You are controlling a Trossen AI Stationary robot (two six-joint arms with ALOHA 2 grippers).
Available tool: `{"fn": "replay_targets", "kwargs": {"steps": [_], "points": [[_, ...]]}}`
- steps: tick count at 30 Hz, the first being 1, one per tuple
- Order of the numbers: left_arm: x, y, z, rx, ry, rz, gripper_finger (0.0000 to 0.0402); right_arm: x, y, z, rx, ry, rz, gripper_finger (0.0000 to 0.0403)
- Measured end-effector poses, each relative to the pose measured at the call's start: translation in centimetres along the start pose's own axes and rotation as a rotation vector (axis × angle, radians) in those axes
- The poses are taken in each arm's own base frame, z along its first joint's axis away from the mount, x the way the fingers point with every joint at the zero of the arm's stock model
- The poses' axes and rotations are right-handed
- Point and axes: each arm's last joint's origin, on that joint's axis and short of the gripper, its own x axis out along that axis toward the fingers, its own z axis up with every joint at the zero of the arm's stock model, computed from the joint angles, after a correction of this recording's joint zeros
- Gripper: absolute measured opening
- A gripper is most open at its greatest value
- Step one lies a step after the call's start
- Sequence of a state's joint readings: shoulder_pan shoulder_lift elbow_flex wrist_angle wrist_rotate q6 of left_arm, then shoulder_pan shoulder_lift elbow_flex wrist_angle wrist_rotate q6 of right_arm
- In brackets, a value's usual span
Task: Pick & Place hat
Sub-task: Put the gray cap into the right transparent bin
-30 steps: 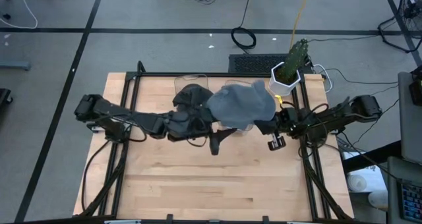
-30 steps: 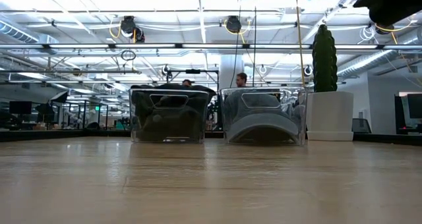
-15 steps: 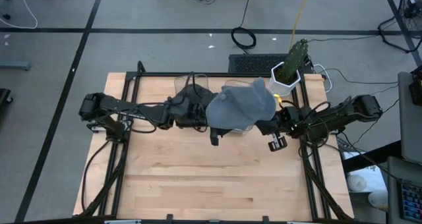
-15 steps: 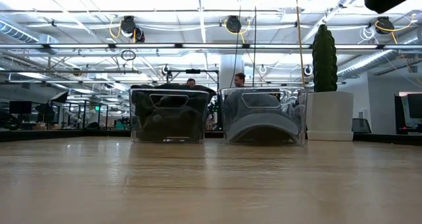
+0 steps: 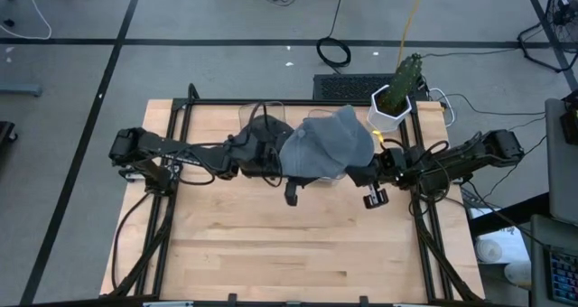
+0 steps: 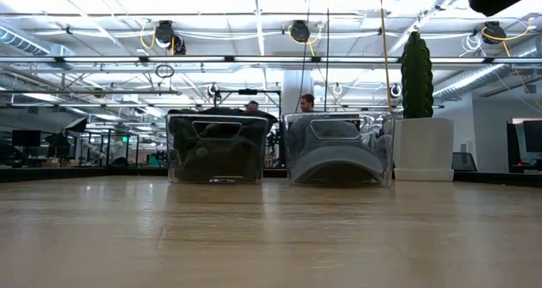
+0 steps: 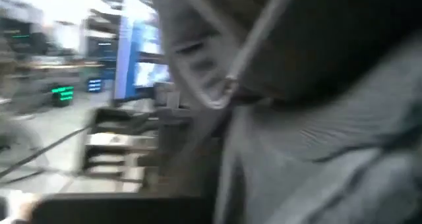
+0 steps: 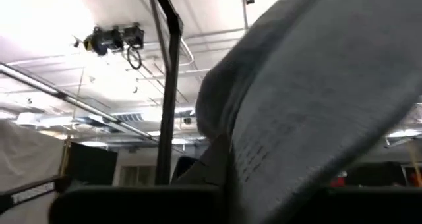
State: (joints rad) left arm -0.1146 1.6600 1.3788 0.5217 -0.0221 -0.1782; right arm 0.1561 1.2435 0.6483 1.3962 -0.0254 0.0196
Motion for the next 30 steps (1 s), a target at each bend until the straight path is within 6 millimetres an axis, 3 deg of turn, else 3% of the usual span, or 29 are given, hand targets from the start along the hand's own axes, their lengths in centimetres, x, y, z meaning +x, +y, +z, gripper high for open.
{"fn": "replay_targets", "kwargs": {"steps": [2,3,8,15,20,25,27,30], "points": [[-0.1,-0.3,0.1,0.018,0.009,-0.074,0.0033,0.0,-0.1,-0.4,0.001,0.043,0.001,0.0029],[-0.1,-0.3,0.1,0.017,0.013,-0.1,0.0023,0.0,-0.1,-0.7,0.0,0.07,0.0,0.0039],[-1.0,-1.1,0.9,-0.009,0.06,-0.089,0.001,-0.5,-0.3,-2.8,-0.076,0.326,0.001,0.0099],[-3.7,-2.9,3.9,-0.148,0.123,-0.078,0.0009,-2.8,-0.6,-6.3,-0.254,0.776,-0.124,0.0171],[-5.8,-4.1,4.6,-0.285,0.25,-0.051,0.0009,-3.9,0.2,-7.2,-0.63,0.973,-0.11,0.0181],[-6.6,-4.6,2.6,-0.33,0.429,0.104,0.0009,-4.3,2.4,-6.7,-1.147,1.086,-0.076,0.017],[-6.5,-5.2,2.0,-0.317,0.45,0.095,0.0009,-4.1,2.9,-6.1,-1.141,1.074,-0.232,0.0162],[-6.4,-6.3,1.1,-0.29,0.479,0.059,0.0009,-4.1,2.9,-4.9,-0.971,1.013,-0.405,0.0152]]}}
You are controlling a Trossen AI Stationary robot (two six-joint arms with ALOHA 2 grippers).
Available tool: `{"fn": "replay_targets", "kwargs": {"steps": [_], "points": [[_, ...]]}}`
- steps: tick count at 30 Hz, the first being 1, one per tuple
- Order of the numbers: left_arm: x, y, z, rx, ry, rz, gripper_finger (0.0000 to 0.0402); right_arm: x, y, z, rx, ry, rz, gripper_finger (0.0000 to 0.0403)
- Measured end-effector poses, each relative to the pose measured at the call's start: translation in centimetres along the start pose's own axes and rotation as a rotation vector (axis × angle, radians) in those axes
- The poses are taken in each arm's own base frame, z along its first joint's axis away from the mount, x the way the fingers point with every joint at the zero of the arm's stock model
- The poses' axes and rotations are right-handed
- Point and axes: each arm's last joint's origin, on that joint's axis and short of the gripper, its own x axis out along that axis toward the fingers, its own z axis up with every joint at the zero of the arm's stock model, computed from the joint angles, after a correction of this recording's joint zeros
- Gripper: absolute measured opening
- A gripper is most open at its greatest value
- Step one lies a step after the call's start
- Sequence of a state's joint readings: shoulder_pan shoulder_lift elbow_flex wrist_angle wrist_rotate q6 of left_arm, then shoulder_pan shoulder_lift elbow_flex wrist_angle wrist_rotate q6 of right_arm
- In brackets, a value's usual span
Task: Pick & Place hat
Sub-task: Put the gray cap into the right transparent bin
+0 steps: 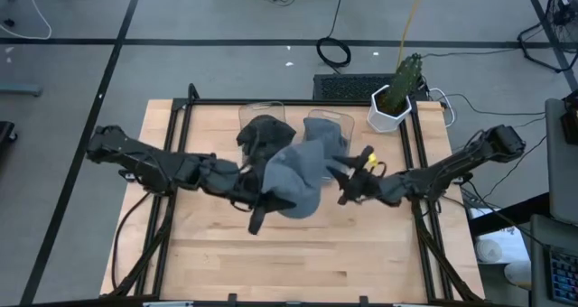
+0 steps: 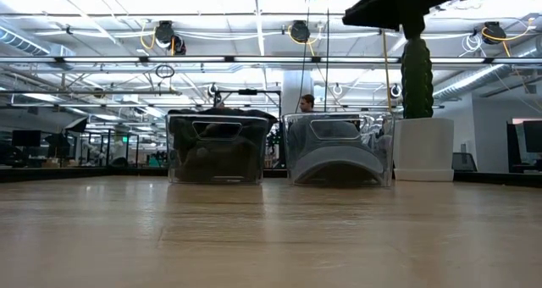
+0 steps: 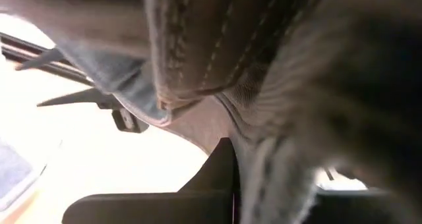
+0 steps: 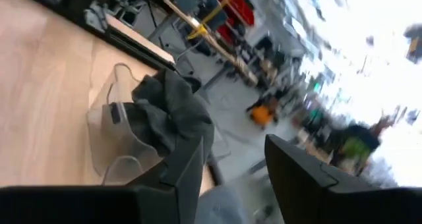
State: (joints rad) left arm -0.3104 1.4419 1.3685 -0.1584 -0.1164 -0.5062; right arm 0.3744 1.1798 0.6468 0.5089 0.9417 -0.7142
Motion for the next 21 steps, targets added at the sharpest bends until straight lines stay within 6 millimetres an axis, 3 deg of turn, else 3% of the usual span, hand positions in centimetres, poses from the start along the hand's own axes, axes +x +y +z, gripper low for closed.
{"fn": "replay_targets", "kwargs": {"steps": [3,7,15,18,21], "points": [[1.0,0.8,-1.1,-0.03,-0.027,0.023,0.0009,-0.4,-1.3,-0.4,0.133,0.027,-0.005,0.0149],[2.2,4.4,-4.0,-0.171,-0.02,0.059,0.0009,-1.2,-3.9,-1.4,0.31,0.081,0.009,0.0149],[2.7,11.3,-8.5,-0.33,-0.232,-0.221,0.0009,-2.3,-6.4,-3.8,0.654,0.156,0.201,0.0147],[3.0,12.1,-8.3,-0.304,-0.276,-0.31,0.0009,-2.0,-6.7,-4.1,0.844,0.153,0.37,0.0147],[3.5,12.4,-7.7,-0.158,-0.227,-0.385,0.0009,-1.3,-7.0,-3.7,1.062,0.111,0.576,0.0152]]}}
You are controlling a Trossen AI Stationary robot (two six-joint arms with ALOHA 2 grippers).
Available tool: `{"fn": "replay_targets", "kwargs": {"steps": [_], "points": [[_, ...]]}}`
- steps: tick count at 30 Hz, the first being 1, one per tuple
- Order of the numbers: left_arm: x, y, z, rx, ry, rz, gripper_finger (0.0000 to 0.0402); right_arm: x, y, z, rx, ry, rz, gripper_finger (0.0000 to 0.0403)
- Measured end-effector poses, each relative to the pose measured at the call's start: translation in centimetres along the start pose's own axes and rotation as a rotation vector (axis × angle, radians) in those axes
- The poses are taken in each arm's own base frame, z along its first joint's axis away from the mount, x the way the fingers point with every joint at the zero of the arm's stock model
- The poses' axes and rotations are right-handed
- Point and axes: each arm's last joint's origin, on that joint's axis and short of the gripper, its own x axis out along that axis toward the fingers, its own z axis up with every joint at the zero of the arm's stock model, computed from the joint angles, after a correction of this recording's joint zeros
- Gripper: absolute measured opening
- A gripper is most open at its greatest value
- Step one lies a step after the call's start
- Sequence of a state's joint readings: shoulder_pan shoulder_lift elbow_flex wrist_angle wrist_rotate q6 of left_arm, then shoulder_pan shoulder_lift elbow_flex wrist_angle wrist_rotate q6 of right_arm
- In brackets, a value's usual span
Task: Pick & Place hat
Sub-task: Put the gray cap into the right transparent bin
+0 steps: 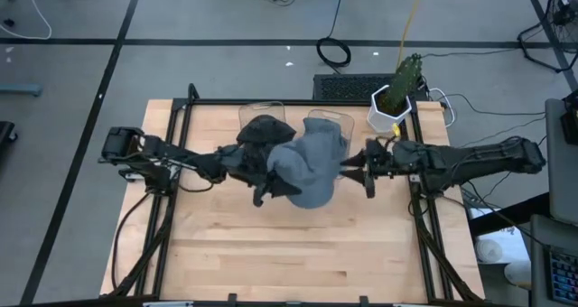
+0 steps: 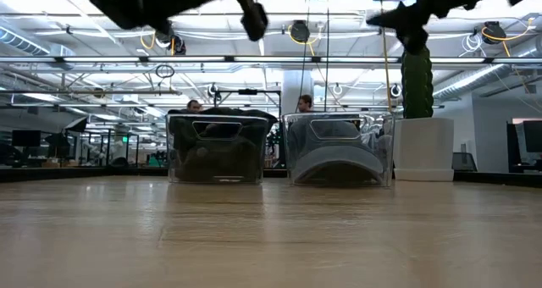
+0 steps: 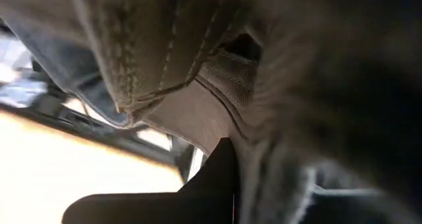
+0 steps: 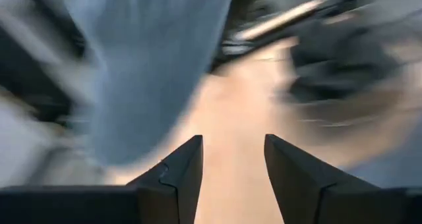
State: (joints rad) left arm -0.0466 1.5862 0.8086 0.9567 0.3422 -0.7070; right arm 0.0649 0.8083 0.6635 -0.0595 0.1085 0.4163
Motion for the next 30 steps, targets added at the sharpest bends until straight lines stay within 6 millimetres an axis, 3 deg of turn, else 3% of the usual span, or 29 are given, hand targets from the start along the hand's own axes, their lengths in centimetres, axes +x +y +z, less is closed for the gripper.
{"fn": "replay_targets", "kwargs": {"steps": [3,5,9,17,24,30], "points": [[0.7,0.1,-0.4,0.171,0.132,-0.164,0.0009,0.8,0.0,0.3,0.141,0.01,0.223,0.0157],[1.2,-1.0,0.6,0.264,0.116,-0.27,0.0009,1.3,0.1,0.5,0.2,-0.008,0.339,0.0159],[1.3,-0.7,1.5,0.297,0.098,-0.265,0.0009,1.8,0.3,0.7,0.219,-0.097,0.493,0.0159],[1.0,0.4,1.9,0.273,0.123,-0.221,0.0009,2.8,0.5,0.2,0.217,-0.093,0.538,0.0155],[0.8,-0.7,2.2,0.308,0.136,-0.299,0.0009,2.8,0.7,0.3,0.194,-0.093,0.578,0.0155],[0.4,-0.6,2.5,0.3,0.158,-0.253,0.0009,2.2,0.9,0.6,0.169,-0.107,0.613,0.0155]]}}
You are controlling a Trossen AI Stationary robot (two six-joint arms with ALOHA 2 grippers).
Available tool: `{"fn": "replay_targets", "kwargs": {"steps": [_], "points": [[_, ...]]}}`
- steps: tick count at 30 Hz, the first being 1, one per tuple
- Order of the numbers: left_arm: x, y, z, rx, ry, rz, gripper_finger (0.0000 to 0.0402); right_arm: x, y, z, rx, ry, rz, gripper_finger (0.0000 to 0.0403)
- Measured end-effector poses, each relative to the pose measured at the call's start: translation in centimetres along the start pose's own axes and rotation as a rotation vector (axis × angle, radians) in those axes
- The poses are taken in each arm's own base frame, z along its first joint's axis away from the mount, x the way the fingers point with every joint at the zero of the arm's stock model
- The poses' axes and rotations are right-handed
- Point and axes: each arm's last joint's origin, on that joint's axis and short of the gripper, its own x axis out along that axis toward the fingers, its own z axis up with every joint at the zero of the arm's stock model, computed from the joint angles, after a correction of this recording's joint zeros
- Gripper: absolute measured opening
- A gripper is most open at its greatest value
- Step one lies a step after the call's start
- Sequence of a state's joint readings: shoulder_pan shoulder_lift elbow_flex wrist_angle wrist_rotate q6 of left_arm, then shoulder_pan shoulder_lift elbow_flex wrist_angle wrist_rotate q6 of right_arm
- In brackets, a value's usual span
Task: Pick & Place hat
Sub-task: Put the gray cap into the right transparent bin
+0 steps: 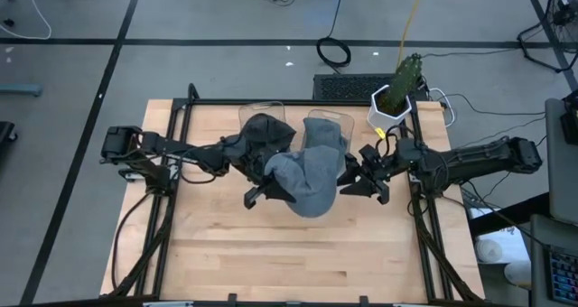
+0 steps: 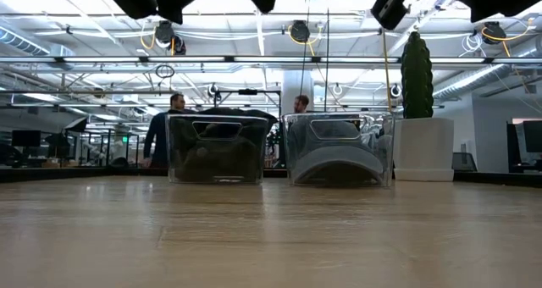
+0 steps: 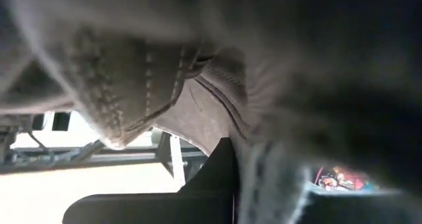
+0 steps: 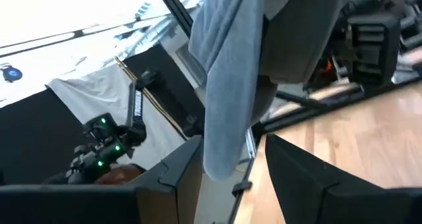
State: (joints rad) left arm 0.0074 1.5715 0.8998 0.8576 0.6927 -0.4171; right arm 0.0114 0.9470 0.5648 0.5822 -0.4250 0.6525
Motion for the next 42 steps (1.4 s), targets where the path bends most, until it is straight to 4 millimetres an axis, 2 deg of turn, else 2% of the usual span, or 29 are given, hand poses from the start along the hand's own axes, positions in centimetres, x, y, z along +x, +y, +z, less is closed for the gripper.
{"fn": "replay_targets", "kwargs": {"steps": [4,9,13,30,35,37,39,42], "points": [[0.0,-0.1,0.2,0.012,-0.018,0.01,0.0009,0.2,0.2,0.0,-0.017,-0.011,0.019,0.0155],[0.0,0.0,0.2,0.011,-0.029,0.034,0.0009,1.1,-0.8,-0.6,-0.004,0.004,0.0,0.0155],[0.0,0.1,0.0,-0.007,-0.006,0.041,0.0009,1.8,-1.0,-0.4,-0.015,-0.047,0.045,0.0155],[0.1,0.3,-0.5,-0.028,0.01,0.115,0.0009,3.0,-2.0,-0.9,-0.006,-0.062,0.095,0.0153],[0.1,0.3,-0.5,-0.026,0.008,0.125,0.0009,3.2,-2.2,-1.0,-0.042,-0.07,0.098,0.0117],[0.1,0.3,-0.5,-0.025,0.007,0.126,0.001,3.3,-2.2,-1.0,-0.071,-0.078,0.102,0.0083],[0.1,0.4,-0.5,-0.015,0.008,0.131,0.0011,3.3,-2.1,-1.0,-0.123,-0.089,0.117,0.0033],[0.1,0.4,-0.5,0.009,0.01,0.136,0.0014,3.3,-2.1,-0.9,-0.172,-0.093,0.12,0.0009]]}}
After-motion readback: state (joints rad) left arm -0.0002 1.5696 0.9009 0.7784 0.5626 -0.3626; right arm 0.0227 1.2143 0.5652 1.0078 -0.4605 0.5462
